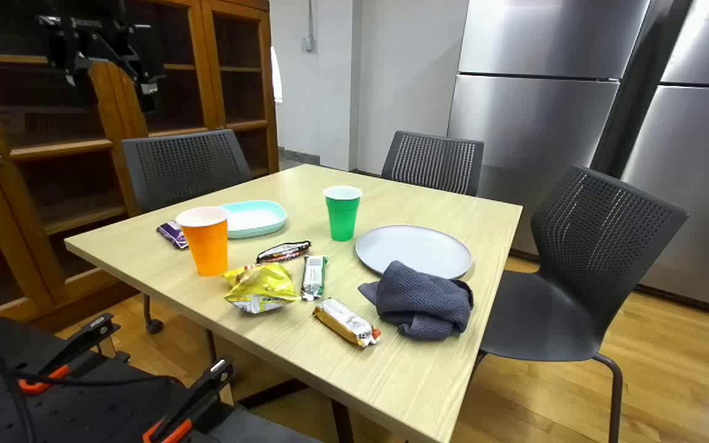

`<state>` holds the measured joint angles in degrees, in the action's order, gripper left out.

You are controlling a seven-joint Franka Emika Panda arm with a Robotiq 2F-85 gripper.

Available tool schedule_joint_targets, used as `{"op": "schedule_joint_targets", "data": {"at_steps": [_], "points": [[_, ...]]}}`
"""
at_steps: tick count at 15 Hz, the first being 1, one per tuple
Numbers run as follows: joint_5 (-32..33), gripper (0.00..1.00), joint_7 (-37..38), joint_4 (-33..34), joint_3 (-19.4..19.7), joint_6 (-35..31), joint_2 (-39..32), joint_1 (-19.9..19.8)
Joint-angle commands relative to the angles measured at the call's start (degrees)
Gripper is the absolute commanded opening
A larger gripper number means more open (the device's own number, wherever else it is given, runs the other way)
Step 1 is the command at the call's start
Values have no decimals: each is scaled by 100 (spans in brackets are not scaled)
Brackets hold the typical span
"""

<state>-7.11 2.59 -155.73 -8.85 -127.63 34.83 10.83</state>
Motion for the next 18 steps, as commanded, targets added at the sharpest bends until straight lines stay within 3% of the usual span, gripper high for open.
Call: {"op": "schedule_joint_targets", "data": {"at_steps": [1,9,18], "points": [[15,100,11,9,19,13,-6,19],[46,100,6,87,39,-106,-144,-36],[258,100,-45,576,209,-686,-1189,-291]]}}
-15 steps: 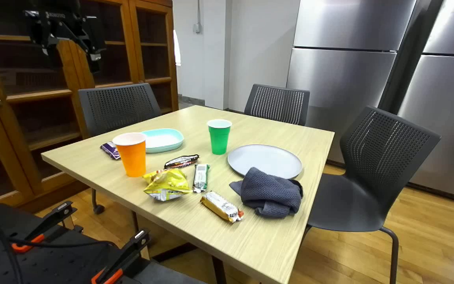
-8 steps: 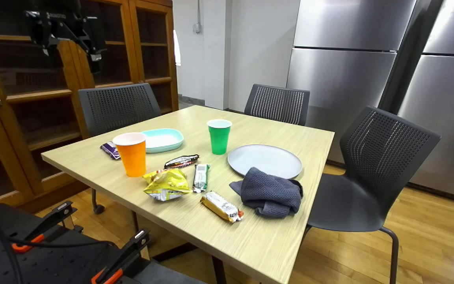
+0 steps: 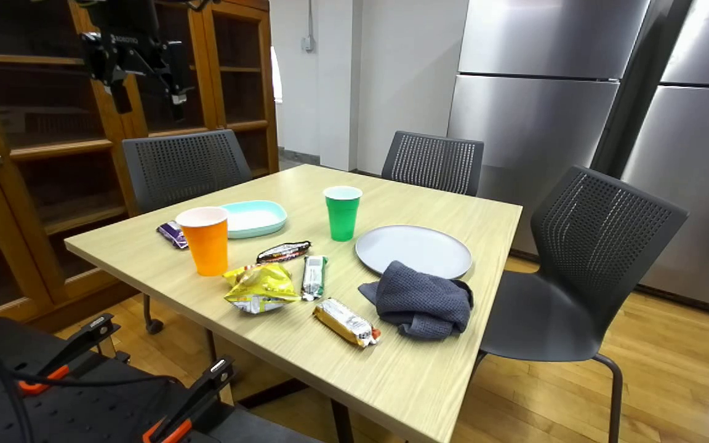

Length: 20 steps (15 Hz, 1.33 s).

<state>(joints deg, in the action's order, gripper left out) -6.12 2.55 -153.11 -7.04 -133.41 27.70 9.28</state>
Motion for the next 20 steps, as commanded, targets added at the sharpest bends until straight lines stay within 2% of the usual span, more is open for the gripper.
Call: {"op": "schedule_joint_targets", "data": {"at_steps": [1,15,20], "points": [[187,100,-39,369,43,-142,-594,-163],[378,100,-9,615,256,-1246,-1825,-433],[435,100,-10,592,282,-1286,-2092,-486]]}}
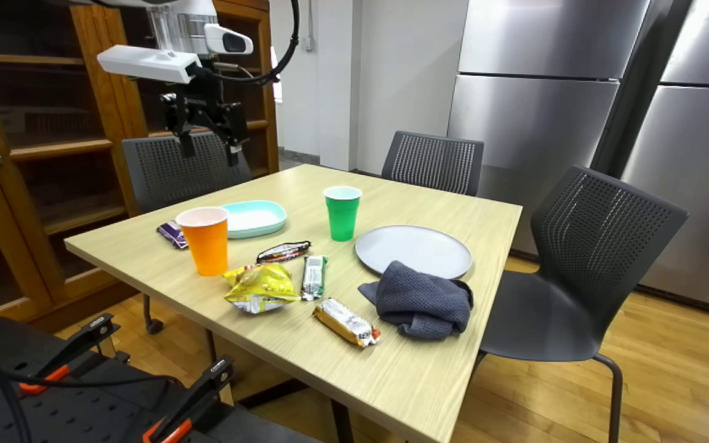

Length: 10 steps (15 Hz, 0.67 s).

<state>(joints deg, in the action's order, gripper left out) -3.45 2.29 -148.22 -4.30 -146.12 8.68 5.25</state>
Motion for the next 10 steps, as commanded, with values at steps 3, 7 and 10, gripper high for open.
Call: {"op": "schedule_joint_targets", "data": {"at_steps": [3,7,10], "points": [[187,100,44,118,48,-23,-356,-108],[175,100,70,116,83,-57,-554,-141],[125,100,60,124,104,-95,-700,-137]]}}
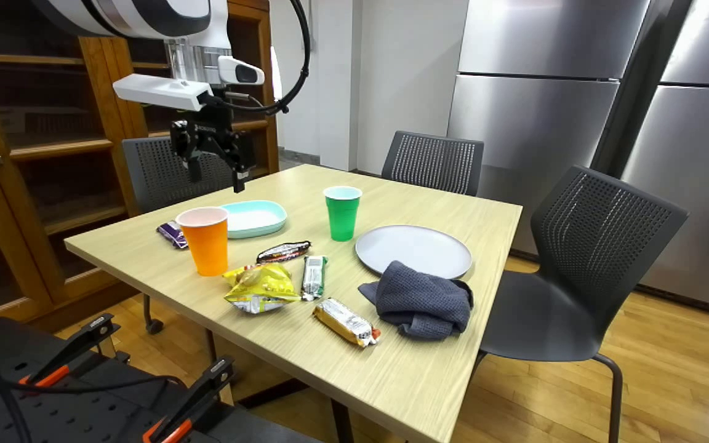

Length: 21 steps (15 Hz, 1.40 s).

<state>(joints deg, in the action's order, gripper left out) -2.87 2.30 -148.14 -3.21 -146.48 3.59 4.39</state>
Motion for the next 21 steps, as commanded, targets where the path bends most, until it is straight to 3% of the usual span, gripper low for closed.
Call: {"op": "schedule_joint_targets", "data": {"at_steps": [1,21], "points": [[71,100,67,117,-2,-66,-229,-48],[699,100,339,461,64,-44,-990,-11]]}}
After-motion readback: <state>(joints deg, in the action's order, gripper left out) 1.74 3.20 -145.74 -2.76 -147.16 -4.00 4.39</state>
